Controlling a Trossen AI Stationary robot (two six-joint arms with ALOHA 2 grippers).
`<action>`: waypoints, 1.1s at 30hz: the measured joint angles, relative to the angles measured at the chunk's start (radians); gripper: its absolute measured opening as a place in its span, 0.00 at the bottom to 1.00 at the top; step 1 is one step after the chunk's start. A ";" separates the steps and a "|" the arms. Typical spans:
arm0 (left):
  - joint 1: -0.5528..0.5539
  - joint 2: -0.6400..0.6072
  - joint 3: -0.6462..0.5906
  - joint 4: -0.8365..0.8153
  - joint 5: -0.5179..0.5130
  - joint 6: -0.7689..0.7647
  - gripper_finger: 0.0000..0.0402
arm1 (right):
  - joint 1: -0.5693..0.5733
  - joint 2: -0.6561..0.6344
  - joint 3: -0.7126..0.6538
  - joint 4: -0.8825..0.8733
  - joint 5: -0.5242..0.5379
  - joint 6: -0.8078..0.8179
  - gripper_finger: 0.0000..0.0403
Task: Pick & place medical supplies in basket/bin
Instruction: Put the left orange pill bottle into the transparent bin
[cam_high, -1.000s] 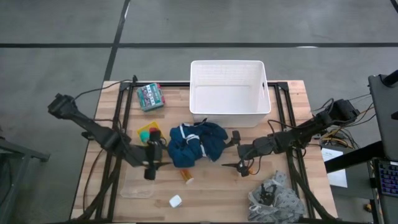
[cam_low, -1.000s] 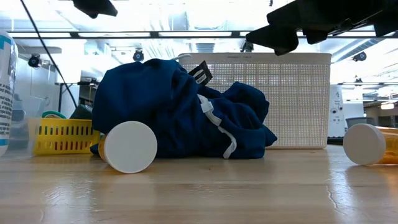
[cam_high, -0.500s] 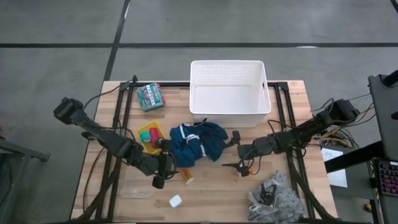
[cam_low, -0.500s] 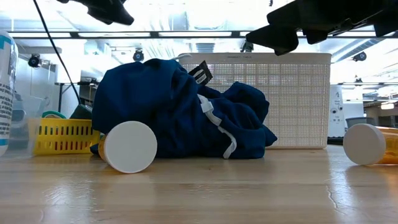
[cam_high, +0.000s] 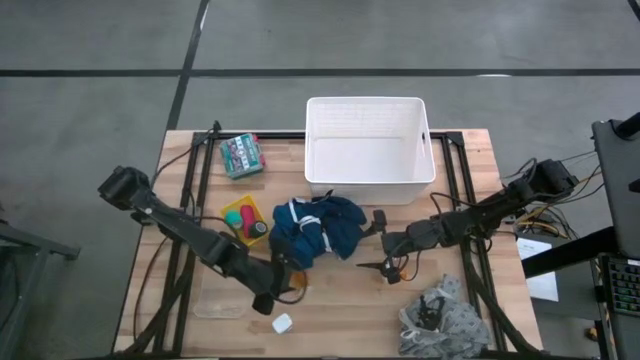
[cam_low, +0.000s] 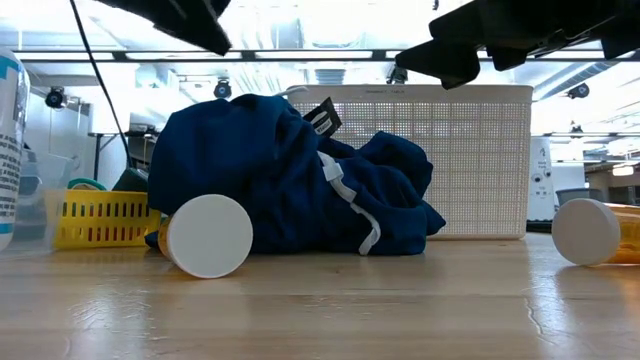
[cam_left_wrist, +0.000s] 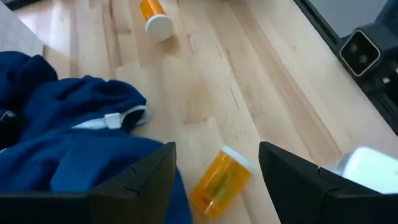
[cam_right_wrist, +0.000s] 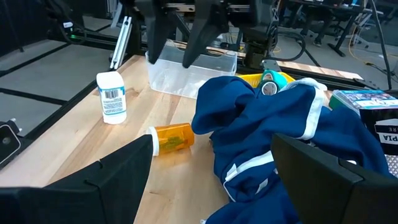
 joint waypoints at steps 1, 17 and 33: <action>0.000 0.021 0.023 -0.021 0.000 -0.001 0.59 | 0.000 0.000 0.000 0.000 0.000 0.000 0.81; 0.041 0.294 0.288 -0.331 0.121 0.017 0.58 | 0.000 0.000 0.000 0.000 0.000 -0.001 0.81; 0.091 0.294 0.284 -0.321 0.218 0.076 0.58 | 0.000 0.000 0.000 -0.001 0.000 0.000 0.81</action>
